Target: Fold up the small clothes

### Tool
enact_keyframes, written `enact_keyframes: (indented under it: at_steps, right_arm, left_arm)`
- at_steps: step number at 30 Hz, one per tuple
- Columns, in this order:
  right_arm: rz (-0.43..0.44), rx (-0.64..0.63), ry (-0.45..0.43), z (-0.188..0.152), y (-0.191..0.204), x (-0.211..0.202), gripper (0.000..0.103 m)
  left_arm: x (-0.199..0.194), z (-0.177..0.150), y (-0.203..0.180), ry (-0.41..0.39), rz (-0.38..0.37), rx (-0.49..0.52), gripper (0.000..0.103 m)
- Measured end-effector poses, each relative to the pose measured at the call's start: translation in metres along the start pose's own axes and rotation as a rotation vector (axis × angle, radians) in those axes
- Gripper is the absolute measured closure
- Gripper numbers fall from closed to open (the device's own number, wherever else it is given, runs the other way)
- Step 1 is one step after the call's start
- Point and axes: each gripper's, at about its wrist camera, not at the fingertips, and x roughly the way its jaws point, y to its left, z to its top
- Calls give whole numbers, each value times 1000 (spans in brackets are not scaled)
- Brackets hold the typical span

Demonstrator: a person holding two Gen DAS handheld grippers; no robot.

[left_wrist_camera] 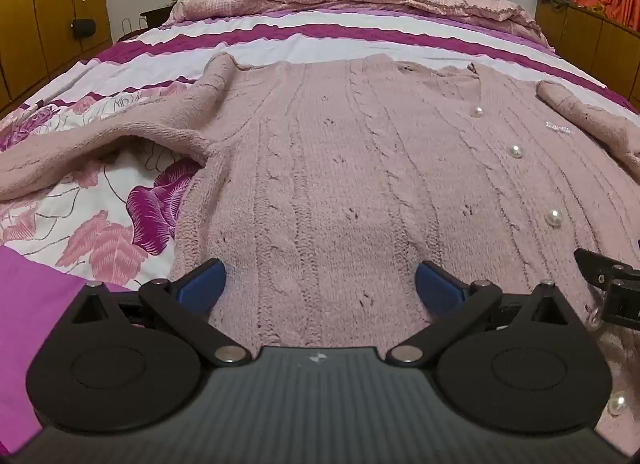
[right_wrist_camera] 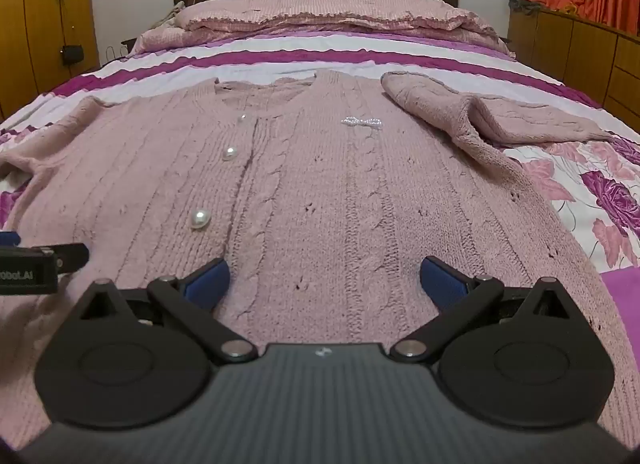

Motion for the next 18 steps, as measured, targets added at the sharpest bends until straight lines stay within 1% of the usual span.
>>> enact_keyframes:
  at_steps: [1,8,12,13,18]
  right_arm:
    - [4,6,10,0,0,0,0]
    - [4,4,7,-2,2,2,0]
    - [4,6,6,-1,2,1,0]
    - [4,6,6,-1,2,1,0]
    - [4,5,4,-1,2,1,0]
  left_arm:
    - [0,0,0,-2,1,2,0]
    - [1,3,6,-7,0,1,0]
    - [0,2,5,-13,4,7,0]
    - [-3,-2,-2,-19,10,15,0]
    - [-4,-3,-2,-22,11,17,0]
